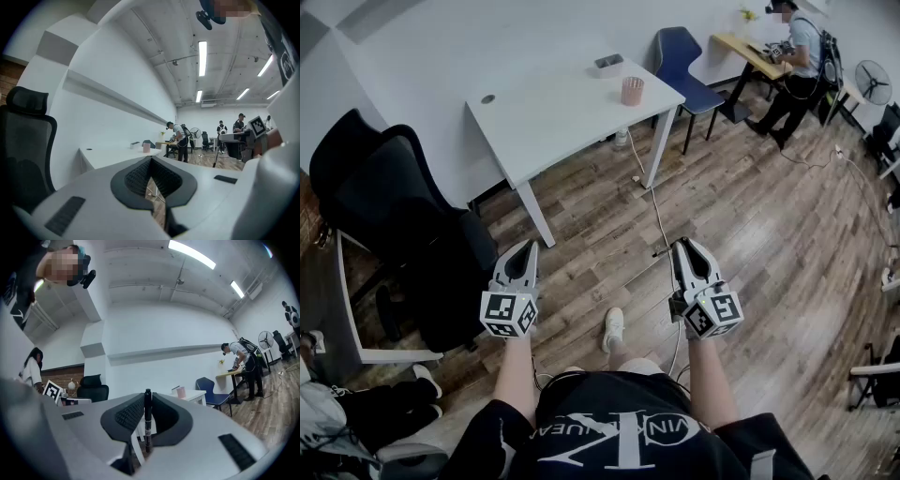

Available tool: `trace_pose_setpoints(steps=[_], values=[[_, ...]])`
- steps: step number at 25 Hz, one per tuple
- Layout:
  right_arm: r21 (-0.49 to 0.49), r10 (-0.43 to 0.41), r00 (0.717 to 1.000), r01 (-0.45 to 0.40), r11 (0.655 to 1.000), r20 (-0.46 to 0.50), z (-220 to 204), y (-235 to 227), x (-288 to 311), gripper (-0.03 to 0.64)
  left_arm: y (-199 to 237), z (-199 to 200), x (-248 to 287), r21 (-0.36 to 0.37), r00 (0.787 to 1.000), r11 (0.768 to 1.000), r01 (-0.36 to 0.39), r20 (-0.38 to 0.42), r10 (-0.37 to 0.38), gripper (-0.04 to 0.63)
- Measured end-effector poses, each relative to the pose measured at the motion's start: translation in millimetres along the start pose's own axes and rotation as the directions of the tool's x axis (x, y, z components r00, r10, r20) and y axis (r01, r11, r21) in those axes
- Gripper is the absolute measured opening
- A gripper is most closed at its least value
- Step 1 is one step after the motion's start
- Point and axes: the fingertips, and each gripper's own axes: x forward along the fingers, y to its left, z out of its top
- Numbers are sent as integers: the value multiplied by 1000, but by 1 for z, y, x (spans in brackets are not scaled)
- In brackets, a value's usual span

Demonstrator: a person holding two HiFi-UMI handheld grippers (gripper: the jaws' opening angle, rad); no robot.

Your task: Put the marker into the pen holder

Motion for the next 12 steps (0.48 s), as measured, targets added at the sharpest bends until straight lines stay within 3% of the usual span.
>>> trace_pose_setpoints(steps=[12], values=[[20, 2, 999, -1, 1000, -35, -3, -50, 73, 58, 25, 2, 82, -18, 1000, 1000, -12, -25, 11, 12]])
